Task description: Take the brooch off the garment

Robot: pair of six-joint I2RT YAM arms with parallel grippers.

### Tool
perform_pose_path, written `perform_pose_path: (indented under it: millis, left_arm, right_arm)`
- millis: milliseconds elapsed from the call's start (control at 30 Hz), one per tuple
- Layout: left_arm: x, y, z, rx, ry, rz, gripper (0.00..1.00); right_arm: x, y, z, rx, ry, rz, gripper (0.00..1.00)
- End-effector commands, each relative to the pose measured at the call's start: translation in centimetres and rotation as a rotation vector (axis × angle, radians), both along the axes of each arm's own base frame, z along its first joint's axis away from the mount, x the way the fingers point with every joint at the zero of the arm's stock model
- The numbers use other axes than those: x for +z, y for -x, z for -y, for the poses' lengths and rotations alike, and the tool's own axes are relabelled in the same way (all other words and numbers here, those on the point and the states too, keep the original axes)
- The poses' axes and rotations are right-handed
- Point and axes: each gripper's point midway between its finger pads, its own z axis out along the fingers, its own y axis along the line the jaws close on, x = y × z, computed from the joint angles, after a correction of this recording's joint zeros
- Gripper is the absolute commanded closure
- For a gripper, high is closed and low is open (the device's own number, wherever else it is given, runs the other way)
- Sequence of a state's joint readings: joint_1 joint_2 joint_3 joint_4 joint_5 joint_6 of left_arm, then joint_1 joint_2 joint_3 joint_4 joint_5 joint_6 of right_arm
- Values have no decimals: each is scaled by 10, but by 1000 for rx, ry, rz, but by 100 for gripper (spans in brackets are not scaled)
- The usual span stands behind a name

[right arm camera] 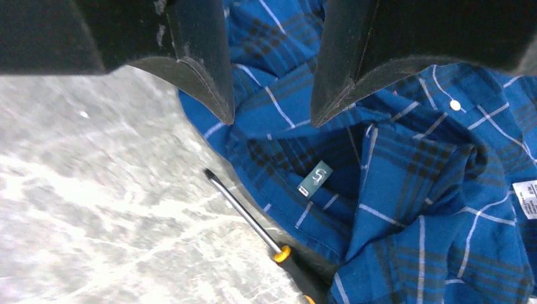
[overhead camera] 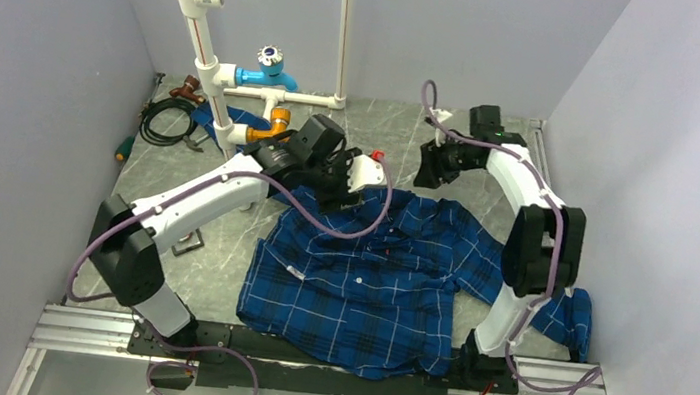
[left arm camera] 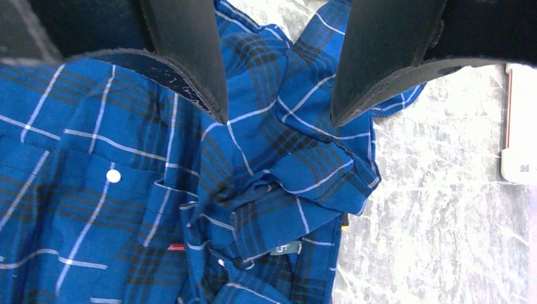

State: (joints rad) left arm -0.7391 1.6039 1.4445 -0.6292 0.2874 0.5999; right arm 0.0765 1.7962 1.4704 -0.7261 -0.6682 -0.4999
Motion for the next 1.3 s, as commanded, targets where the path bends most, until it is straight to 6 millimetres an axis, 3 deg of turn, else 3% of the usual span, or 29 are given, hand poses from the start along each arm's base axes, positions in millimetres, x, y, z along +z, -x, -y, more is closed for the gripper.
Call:
perform_pose_path:
  millis: [0, 200, 500, 733, 800, 967, 1067, 1267]
  left_arm:
    - [16, 14, 1, -60, 70, 37, 34]
    - [10, 17, -7, -38, 52, 27, 34]
    - [8, 18, -7, -39, 52, 23, 34]
    - [1, 6, -6, 3, 13, 4, 34]
    - [2, 5, -4, 9, 20, 1, 35]
    - [3, 3, 0, 8, 31, 2, 35]
    - [-1, 1, -2, 20, 22, 6, 35]
    - [-2, -21, -5, 100, 2, 56, 33]
  right_arm:
    - [-25, -11, -15, 6, -4, -70, 50]
    - [-56, -12, -21, 25, 49, -102, 51]
    - [-79, -16, -18, -8, 100, -128, 51]
    - [-93, 0, -24, 26, 104, -168, 62]
    - [-94, 2, -24, 26, 106, -170, 69]
    - [-84, 1, -24, 35, 106, -154, 100]
    - [-69, -10, -23, 12, 110, -101, 100]
    - [-25, -51, -15, -103, 73, 73, 100]
